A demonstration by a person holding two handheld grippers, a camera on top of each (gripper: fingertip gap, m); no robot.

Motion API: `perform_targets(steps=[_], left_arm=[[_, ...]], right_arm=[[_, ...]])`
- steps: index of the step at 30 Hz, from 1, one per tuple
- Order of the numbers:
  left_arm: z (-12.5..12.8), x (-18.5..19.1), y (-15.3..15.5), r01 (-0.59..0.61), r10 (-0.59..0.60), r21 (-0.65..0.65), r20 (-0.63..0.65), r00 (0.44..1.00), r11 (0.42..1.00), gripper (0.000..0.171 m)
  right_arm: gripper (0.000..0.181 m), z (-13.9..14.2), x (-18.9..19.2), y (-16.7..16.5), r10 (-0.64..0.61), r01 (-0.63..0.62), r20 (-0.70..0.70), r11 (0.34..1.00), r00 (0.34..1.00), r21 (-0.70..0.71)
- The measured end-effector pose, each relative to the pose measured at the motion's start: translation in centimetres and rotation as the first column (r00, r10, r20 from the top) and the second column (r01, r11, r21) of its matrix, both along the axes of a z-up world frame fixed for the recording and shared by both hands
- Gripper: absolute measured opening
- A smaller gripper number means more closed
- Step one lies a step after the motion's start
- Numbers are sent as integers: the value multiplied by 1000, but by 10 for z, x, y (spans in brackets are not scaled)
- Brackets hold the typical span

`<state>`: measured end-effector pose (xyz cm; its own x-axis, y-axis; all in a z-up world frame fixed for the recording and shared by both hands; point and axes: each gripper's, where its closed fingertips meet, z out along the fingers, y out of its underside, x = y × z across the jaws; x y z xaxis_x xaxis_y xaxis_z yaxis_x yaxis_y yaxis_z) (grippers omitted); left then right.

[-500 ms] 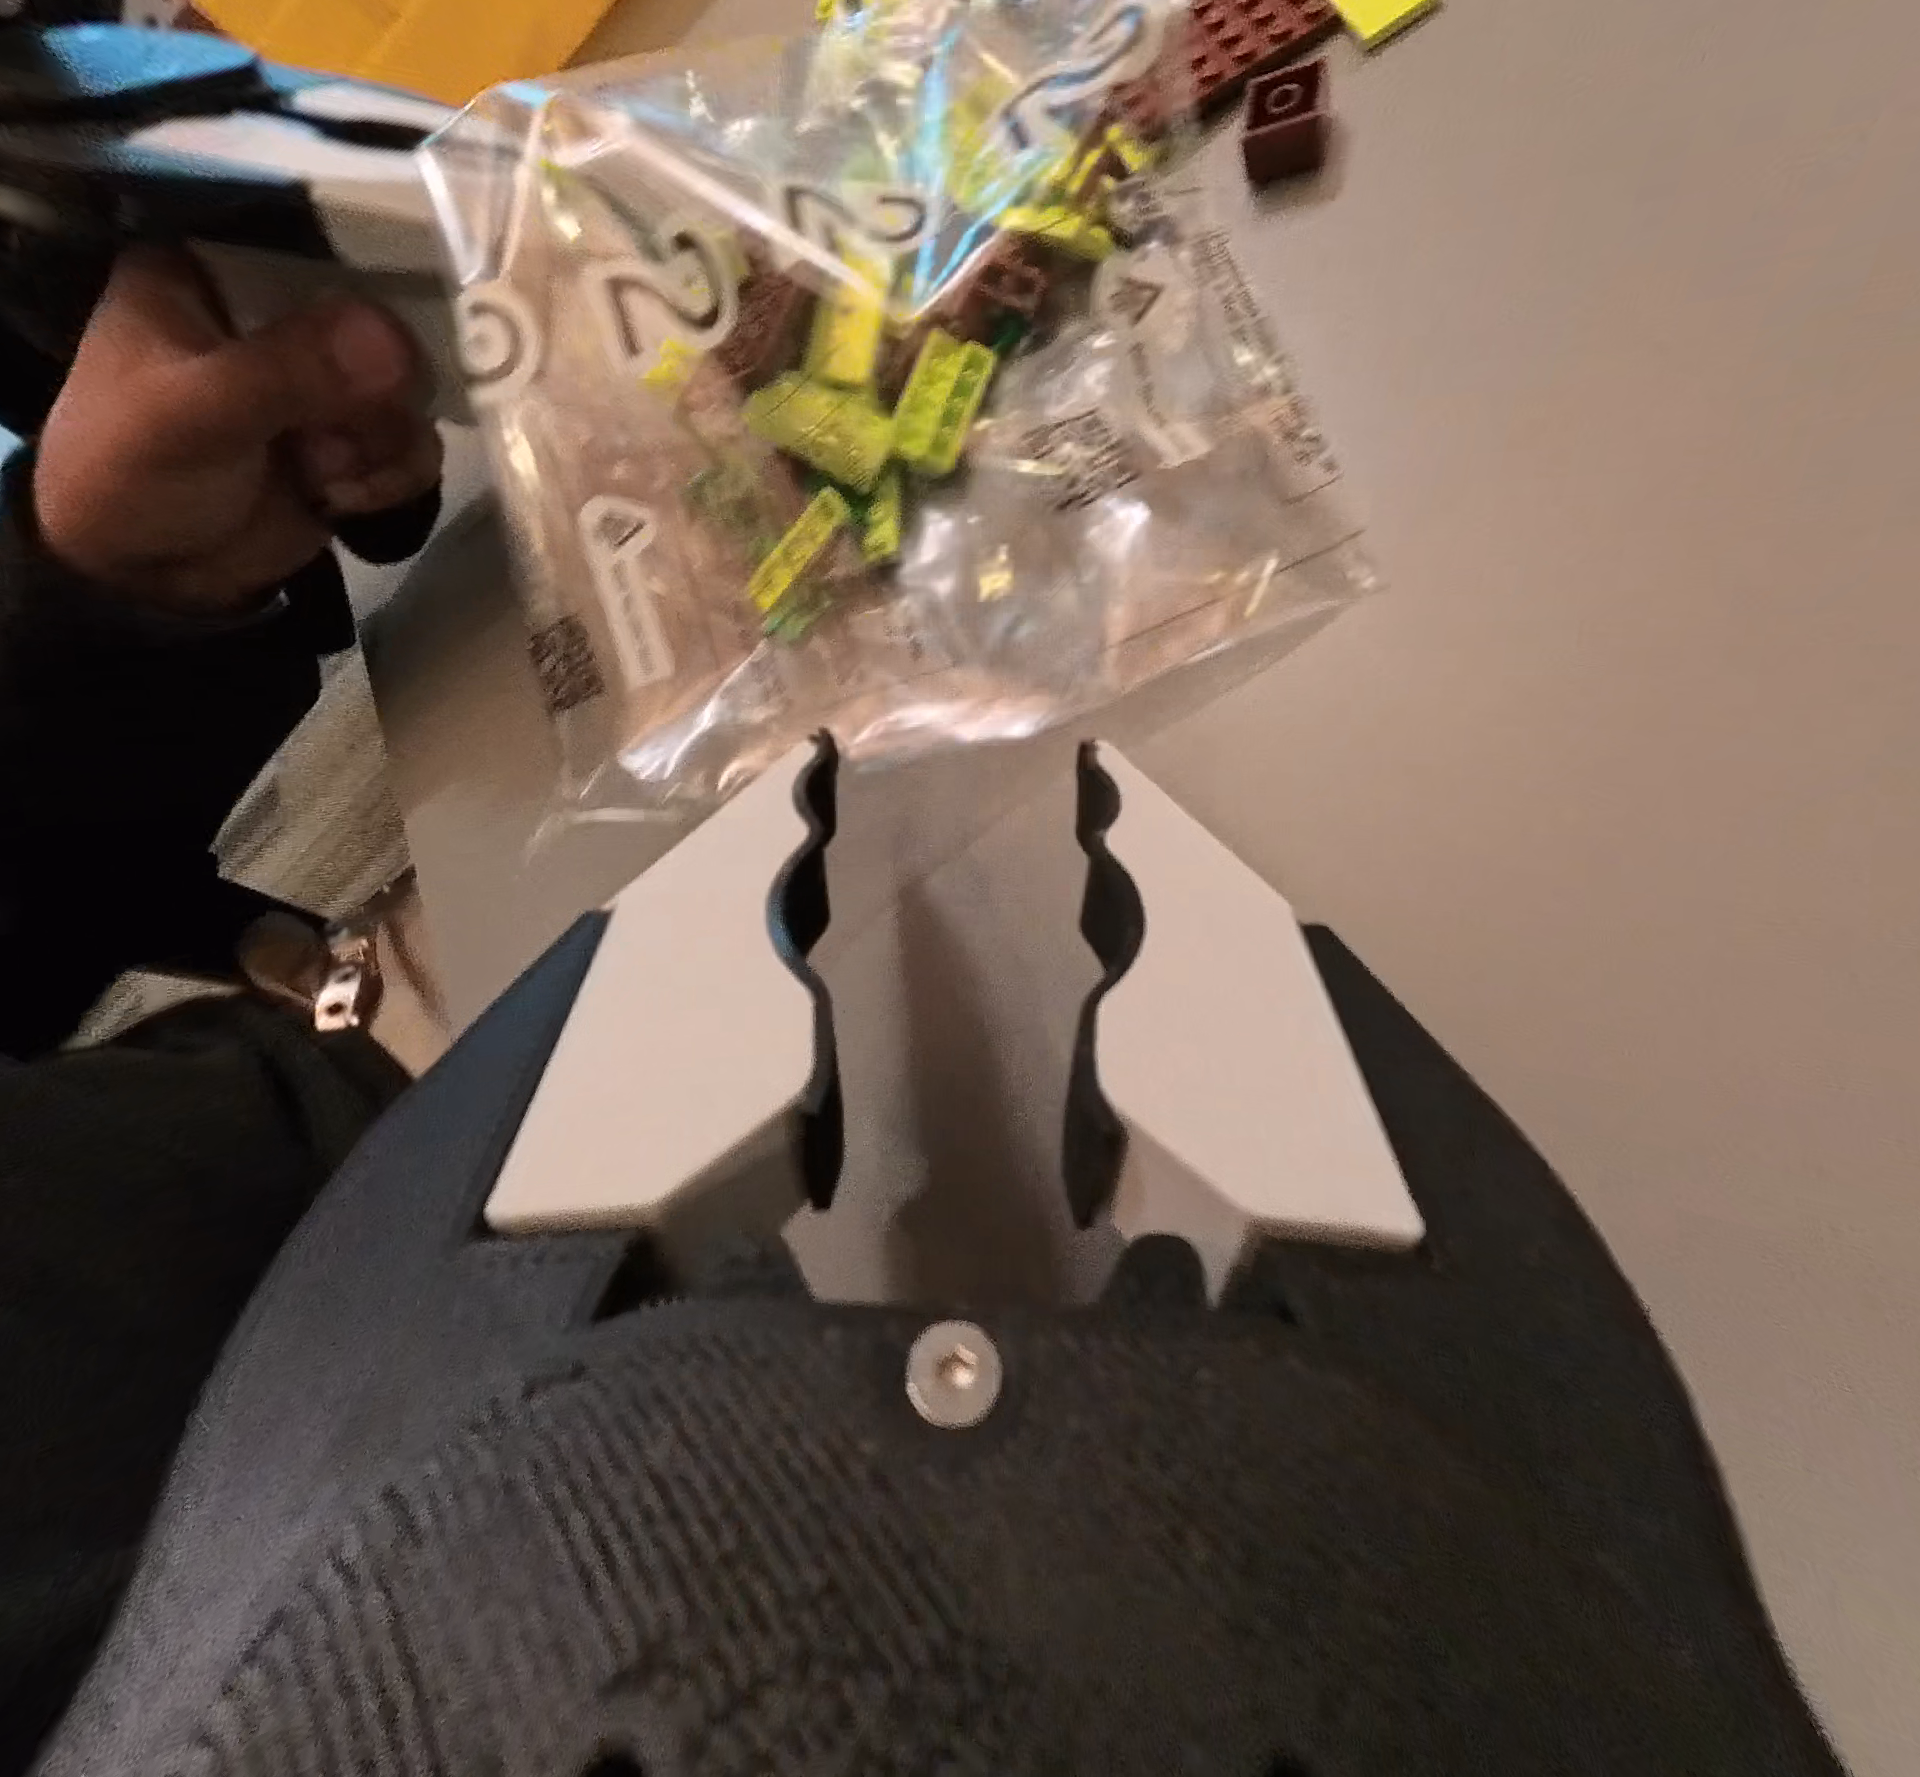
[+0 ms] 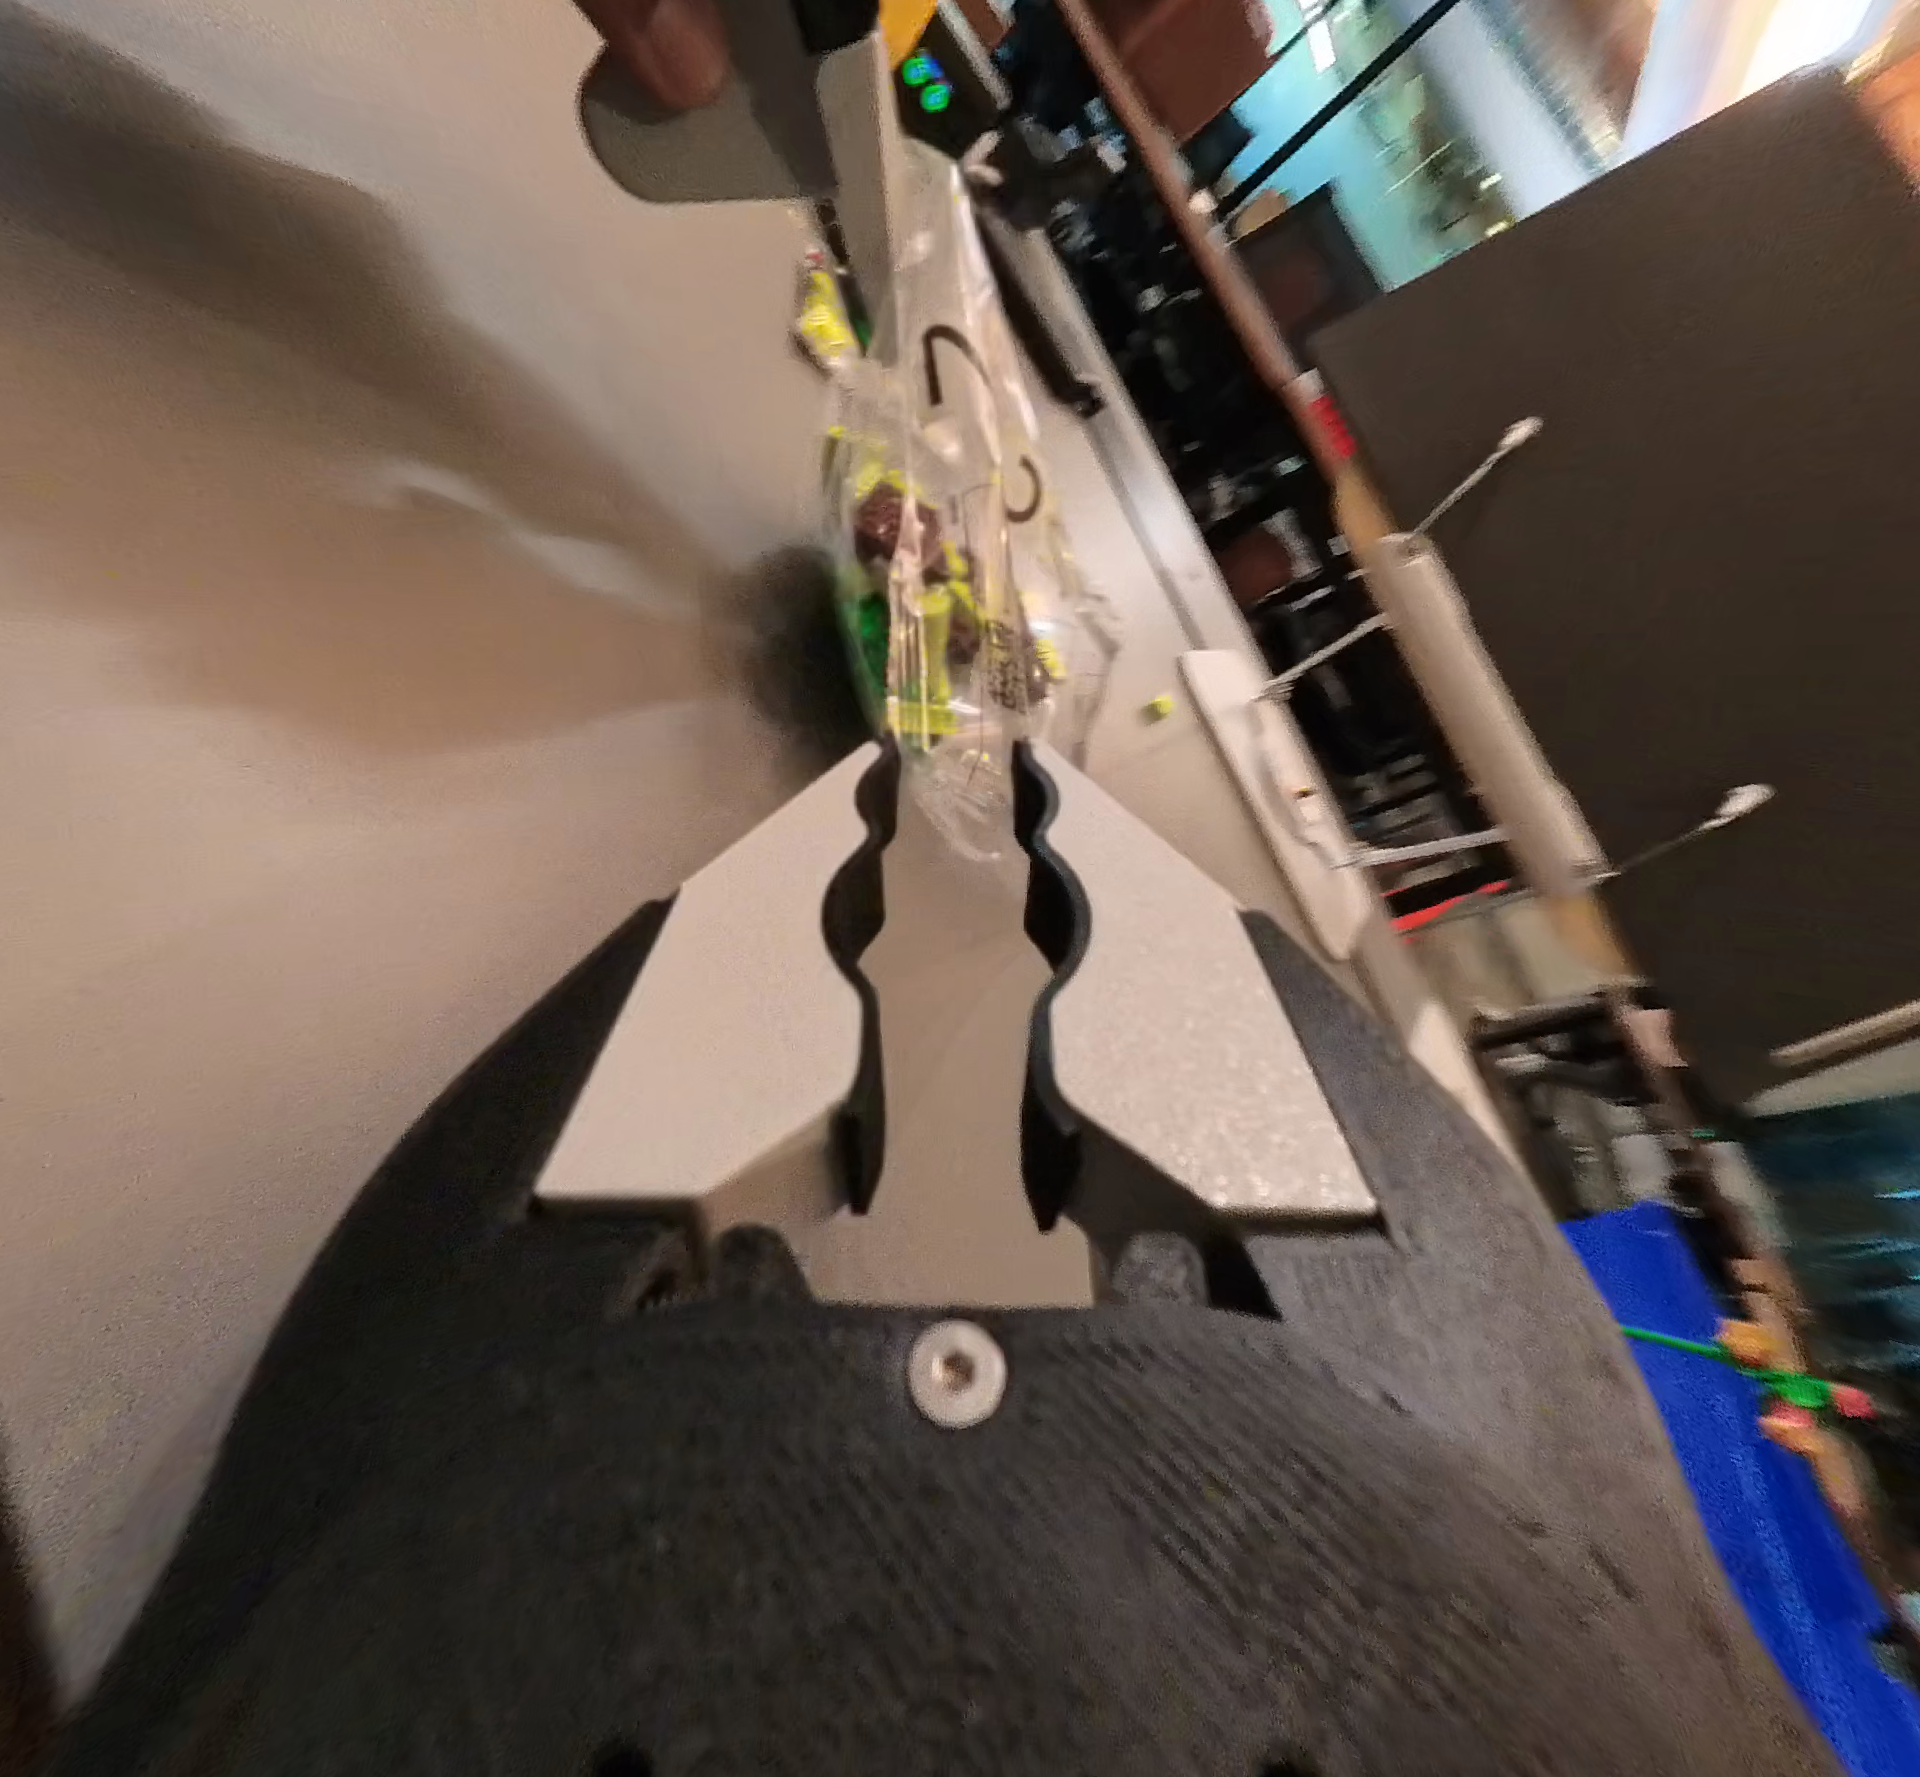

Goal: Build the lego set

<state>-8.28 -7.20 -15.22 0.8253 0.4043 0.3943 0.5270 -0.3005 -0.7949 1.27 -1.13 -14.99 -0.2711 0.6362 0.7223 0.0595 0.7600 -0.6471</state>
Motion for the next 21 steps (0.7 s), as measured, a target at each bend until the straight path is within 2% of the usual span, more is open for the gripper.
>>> perform_targets(steps=[2,4,14,21], left_arm=[[6,-1,1,-2,2,9,-11,1000,1000,6],[10,0,2,5,-5,16,-15,1000,1000,6],[30,8,11,35,-32,47,-49,998,998,10],[39,9,17,48,-43,69,-71,997,996,9]], right_arm=[[19,7,-2,3,13,-12,-12,999,1000,47],[19,11,-2,5,32,-32,7,999,999,32],[13,56,-1,23,48,-53,-35,981,998,-187],[8,72,-6,38,42,-52,-42,953,998,-297]])
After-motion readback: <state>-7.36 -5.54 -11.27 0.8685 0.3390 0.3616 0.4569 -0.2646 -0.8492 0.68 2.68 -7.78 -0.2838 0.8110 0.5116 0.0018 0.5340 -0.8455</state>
